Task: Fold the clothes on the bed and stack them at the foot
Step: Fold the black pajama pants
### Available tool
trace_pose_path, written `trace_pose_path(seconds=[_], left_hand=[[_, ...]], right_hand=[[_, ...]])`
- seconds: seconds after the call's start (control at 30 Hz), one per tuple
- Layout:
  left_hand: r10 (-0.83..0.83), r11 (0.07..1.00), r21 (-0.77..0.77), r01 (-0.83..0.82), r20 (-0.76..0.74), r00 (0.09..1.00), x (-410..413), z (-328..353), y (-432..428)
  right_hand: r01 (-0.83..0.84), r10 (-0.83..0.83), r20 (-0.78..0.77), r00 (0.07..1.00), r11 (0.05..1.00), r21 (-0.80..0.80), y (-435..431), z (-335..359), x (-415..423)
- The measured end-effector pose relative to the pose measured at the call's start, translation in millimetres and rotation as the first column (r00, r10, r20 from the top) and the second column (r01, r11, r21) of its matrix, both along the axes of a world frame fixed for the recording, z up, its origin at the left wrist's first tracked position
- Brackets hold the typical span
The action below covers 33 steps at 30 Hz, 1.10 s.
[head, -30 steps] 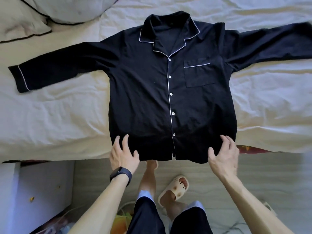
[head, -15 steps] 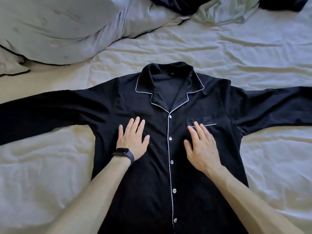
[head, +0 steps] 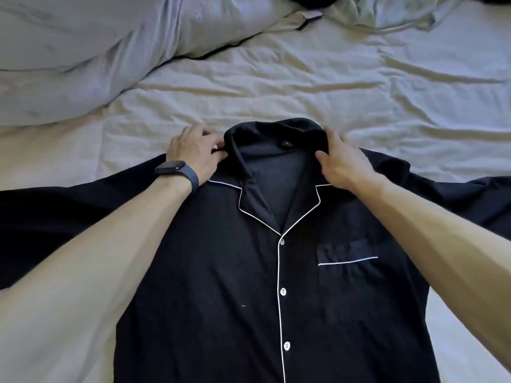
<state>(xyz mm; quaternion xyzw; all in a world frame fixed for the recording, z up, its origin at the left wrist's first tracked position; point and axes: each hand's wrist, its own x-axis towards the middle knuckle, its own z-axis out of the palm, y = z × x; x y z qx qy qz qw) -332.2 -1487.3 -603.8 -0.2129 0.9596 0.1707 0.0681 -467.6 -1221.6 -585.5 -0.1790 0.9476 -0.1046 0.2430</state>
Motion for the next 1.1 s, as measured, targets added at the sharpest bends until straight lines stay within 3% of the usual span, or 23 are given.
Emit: trace_pose_path(seconds=[0.07,0.13,0.27,0.37,0.47,0.63,0.87,1.0,1.1], left_hand=[[0.09,0.995,0.048,-0.087,-0.068,0.994,-11.5,-0.5,0.8],[0.153,0.988,0.045,-0.15,-0.083,0.985,-22.9,0.1,-2.0],[0.098,0.988,-0.117,-0.099,-0.019,0.995,-27.7,-9.2,1.5],[0.118,0.977,-0.161,-0.142,-0.151,0.981,9.9,-15.1,35.9],[0.087,0.989,-0.097,-0.108,-0.2,0.976,91.4,-18.3,106.6],[0.094,0.996,-0.014,-0.093,0.099,0.991,261.9,-11.3,243.0],[0.316,0.945,-0.03,-0.326,0.342,0.885,383.7,34.1,352.4],[0.423,0.889,-0.003,-0.457,0.385,0.821,393.4,49.2,386.2],[0.449,0.882,0.007,-0.471,0.29,0.845,392.8,52.1,397.2]], right_hand=[[0.061,-0.061,-0.044,0.997,0.998,0.003,-6.3,-3.0,-10.0],[0.157,-0.167,-0.099,0.981,0.983,-0.098,-10.4,-3.3,-17.8],[0.171,-0.191,-0.082,0.978,0.963,-0.207,-7.3,-9.1,-18.3],[0.084,-0.159,-0.218,0.963,0.944,-0.32,14.7,-7.2,31.8],[-0.101,-0.025,-0.396,0.918,0.95,-0.294,57.7,-5.5,127.0],[-0.327,0.307,-0.212,0.928,0.943,-0.062,165.1,-19.1,277.7],[-0.359,0.36,-0.149,0.921,0.933,0.033,306.4,-7.1,335.5],[-0.218,0.215,-0.128,0.968,0.976,-0.016,343.4,15.2,352.5],[0.027,-0.032,-0.042,0.999,0.992,-0.121,347.6,27.5,370.4]])
